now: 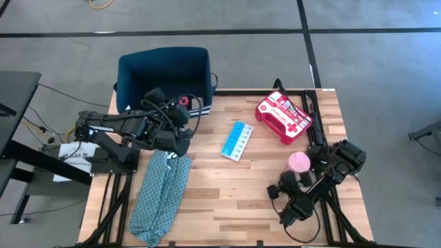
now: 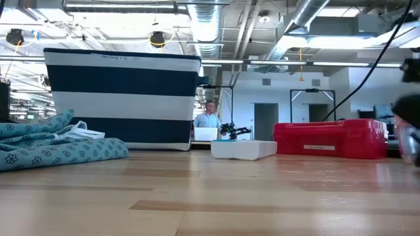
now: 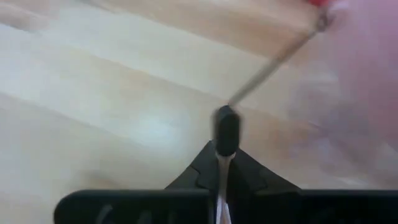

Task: Pick & place medical supplies in basket/bin
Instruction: Put the pink tumbler into the blue bin

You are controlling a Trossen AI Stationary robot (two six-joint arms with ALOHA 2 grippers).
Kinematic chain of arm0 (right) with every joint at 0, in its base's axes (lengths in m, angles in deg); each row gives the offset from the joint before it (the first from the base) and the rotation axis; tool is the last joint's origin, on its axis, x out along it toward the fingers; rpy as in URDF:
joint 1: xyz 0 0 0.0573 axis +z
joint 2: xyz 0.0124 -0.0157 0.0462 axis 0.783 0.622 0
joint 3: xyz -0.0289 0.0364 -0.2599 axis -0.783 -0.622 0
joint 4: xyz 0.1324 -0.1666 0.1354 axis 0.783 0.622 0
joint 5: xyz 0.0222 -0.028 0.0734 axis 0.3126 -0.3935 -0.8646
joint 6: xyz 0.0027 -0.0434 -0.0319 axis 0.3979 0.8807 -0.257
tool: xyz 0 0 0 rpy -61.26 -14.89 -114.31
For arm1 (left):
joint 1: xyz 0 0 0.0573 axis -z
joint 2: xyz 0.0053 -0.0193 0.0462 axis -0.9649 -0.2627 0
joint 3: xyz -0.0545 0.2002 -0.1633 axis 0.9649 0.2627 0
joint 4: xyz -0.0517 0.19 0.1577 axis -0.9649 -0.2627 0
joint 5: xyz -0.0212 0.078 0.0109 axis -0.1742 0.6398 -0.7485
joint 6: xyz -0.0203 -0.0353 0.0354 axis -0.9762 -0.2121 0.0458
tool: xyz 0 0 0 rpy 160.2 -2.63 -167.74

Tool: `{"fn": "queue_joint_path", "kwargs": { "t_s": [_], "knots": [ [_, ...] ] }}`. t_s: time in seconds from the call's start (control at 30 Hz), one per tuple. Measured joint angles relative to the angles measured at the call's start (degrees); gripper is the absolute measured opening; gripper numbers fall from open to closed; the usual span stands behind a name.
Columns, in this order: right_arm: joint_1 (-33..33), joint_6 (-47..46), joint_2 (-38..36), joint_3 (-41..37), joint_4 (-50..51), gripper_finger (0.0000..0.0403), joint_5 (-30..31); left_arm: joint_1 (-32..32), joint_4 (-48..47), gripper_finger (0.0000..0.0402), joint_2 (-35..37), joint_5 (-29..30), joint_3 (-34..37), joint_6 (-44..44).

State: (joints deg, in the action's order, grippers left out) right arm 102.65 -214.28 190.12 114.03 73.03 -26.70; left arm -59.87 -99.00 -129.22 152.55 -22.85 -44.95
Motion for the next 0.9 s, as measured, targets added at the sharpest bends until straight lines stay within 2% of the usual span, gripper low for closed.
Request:
{"fn": "queue_joint_path", "kwargs": {
  "t_s": [0.1, 0.23, 0.3, 0.47, 0.6, 0.67, 0.9],
  "knots": [
    [-0.30, 4.90, -0.02, 0.82, -4.17, 0.0005, 11.99, 0.04, 0.33, 0.0130, 0.00, -1.90, 0.00, 0.04],
    [-1.95, 18.99, -0.11, 4.49, -2.72, 0.0003, 28.21, 0.04, 0.48, 0.0130, 0.00, -3.10, 0.00, 0.01],
    [-3.74, 23.14, -0.57, 7.42, 1.96, 0.0003, 34.33, 0.04, 0.66, 0.0130, 0.00, -3.58, 0.00, 0.04],
    [-9.75, 31.72, -2.91, 15.59, 15.49, 0.0002, 42.83, 0.03, 0.65, 0.0130, 0.00, -3.58, 0.00, 0.25],
    [-15.04, 39.79, -5.63, 22.11, 23.64, 0.0001, 55.80, 0.04, 0.63, 0.0130, 0.00, -3.53, 0.00, 1.41],
    [-18.69, 42.05, -7.08, 26.03, 28.33, 0.0002, 56.97, 0.22, 0.60, 0.0130, 0.00, -3.46, 0.00, 2.35],
    [-35.61, 60.72, -12.50, 39.70, 26.42, 0.0002, 57.47, 0.26, 0.57, 0.0130, 0.00, -2.77, 0.02, 5.24]
  ]
}}
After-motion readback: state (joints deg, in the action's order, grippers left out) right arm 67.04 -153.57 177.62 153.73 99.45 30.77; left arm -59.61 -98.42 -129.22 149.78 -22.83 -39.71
